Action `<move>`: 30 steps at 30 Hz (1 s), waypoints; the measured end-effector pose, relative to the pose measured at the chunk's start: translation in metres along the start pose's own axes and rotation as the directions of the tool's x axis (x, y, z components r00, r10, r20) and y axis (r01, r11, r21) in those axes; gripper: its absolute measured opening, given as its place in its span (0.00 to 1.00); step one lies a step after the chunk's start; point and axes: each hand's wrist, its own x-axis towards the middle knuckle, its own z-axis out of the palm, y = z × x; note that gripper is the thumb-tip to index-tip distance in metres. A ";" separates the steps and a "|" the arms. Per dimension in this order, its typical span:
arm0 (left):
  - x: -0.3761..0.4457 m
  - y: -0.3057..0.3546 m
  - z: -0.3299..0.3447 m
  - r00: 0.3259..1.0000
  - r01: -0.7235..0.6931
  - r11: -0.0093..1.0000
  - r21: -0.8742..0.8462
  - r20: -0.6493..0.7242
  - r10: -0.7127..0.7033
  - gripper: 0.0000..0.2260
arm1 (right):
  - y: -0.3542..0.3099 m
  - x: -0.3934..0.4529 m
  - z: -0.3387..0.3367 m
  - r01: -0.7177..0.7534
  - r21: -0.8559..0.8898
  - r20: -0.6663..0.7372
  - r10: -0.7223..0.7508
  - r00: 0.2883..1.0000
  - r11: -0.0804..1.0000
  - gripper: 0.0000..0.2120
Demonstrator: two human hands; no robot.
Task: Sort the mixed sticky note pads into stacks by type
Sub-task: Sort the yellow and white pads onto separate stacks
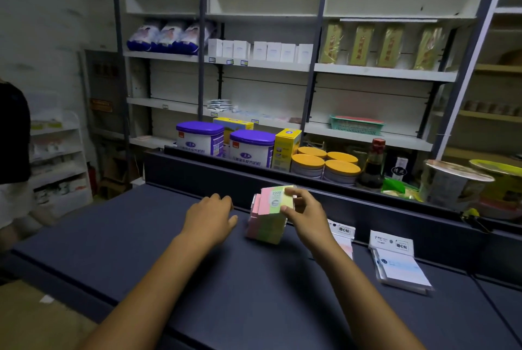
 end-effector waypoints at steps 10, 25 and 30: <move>0.004 -0.016 0.003 0.997 0.017 0.996 -0.083 -0.070 -0.022 0.13 | 0.016 0.016 0.014 0.033 -0.345 -0.001 -0.035 0.999 0.938 0.15; 0.010 0.037 -0.001 0.972 -0.161 0.969 -0.185 -0.199 0.124 0.10 | 0.012 -0.009 -0.039 0.123 -0.517 0.067 -0.103 0.992 0.847 0.18; 0.007 0.080 -0.003 0.956 -0.261 0.947 -0.190 -0.184 0.227 0.11 | 0.019 -0.033 -0.086 0.111 -0.669 0.080 -0.078 0.994 0.735 0.19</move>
